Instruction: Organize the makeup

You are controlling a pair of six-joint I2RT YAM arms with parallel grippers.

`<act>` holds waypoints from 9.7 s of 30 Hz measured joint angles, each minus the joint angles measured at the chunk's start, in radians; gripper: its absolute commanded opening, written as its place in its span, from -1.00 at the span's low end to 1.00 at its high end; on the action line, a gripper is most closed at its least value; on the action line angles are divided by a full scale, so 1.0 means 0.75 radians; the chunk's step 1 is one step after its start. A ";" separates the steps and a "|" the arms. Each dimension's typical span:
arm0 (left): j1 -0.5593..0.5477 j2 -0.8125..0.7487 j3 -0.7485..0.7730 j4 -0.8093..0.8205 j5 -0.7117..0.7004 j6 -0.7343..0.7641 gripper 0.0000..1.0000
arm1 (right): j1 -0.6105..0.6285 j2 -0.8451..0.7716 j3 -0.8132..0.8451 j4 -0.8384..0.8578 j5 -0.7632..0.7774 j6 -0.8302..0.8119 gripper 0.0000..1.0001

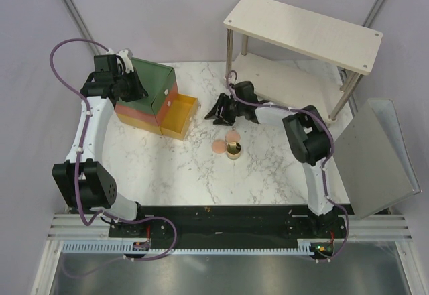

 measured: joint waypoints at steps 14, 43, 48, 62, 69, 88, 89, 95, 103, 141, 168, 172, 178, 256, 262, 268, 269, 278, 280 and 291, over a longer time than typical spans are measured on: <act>0.000 0.000 -0.008 0.012 0.009 0.000 -0.69 | 0.066 -0.388 0.253 -1.025 0.440 -0.895 0.40; 0.003 -0.025 -0.061 0.074 0.036 0.000 -0.69 | 0.316 -0.325 -0.014 -1.188 0.662 -0.994 0.51; 0.003 -0.028 -0.064 0.076 0.036 0.000 -0.69 | 0.316 -0.268 -0.010 -1.156 0.655 -0.994 0.48; 0.003 -0.030 -0.067 0.080 0.036 0.000 -0.68 | 0.316 -0.191 0.079 -1.142 0.653 -1.011 -0.57; 0.003 -0.031 -0.068 0.080 0.036 0.000 -0.68 | 0.316 -0.192 0.081 -1.141 0.653 -1.015 -0.66; 0.003 -0.031 -0.068 0.080 0.036 0.000 -0.68 | 0.315 -0.212 0.585 -1.204 0.579 -1.029 -0.71; 0.003 -0.031 -0.068 0.080 0.036 0.000 -0.68 | 0.314 -0.205 0.624 -1.204 0.569 -1.029 -0.71; 0.003 -0.031 -0.068 0.081 0.036 0.000 -0.67 | 0.315 -0.053 0.906 -1.210 0.475 -1.025 -0.70; 0.003 -0.031 -0.068 0.081 0.036 0.000 -0.67 | 0.331 0.144 1.073 -1.213 0.396 -0.990 -0.67; 0.003 -0.036 -0.080 0.096 0.049 -0.001 -0.66 | 0.465 0.325 1.143 -0.938 0.573 -0.929 0.26; 0.003 -0.052 -0.093 0.089 0.072 -0.001 -0.64 | 0.388 0.073 0.787 -0.853 0.718 -0.939 0.49; 0.003 -0.052 -0.093 0.088 0.074 -0.001 -0.64 | 0.299 -0.090 0.588 -0.822 0.753 -0.945 0.44; 0.003 -0.052 -0.093 0.086 0.080 -0.001 -0.64 | 0.198 -0.196 0.328 -0.794 0.801 -0.953 0.33; 0.003 -0.097 -0.165 0.150 0.107 -0.001 -0.63 | 0.332 0.282 1.022 -0.595 0.550 -0.682 0.51; 0.003 -0.097 -0.165 0.150 0.107 -0.001 -0.63 | 0.332 0.104 0.768 -0.600 0.574 -0.753 0.39; 0.003 -0.097 -0.165 0.150 0.107 -0.001 -0.63 | 0.331 -0.184 0.393 -0.628 0.620 -0.855 0.22; 0.003 -0.097 -0.165 0.150 0.107 -0.001 -0.63 | 0.331 -0.224 0.336 -0.625 0.627 -0.869 0.22; 0.003 -0.097 -0.169 0.156 0.108 -0.002 -0.63 | 0.331 -0.305 -0.008 -0.713 0.653 -0.903 0.15; 0.003 -0.097 -0.171 0.161 0.109 -0.002 -0.63 | 0.328 -0.279 -0.040 -0.743 0.650 -0.898 0.14; 0.003 -0.105 -0.188 0.182 0.111 -0.002 -0.63 | 0.328 -0.205 -0.016 -0.719 0.632 -0.887 -0.24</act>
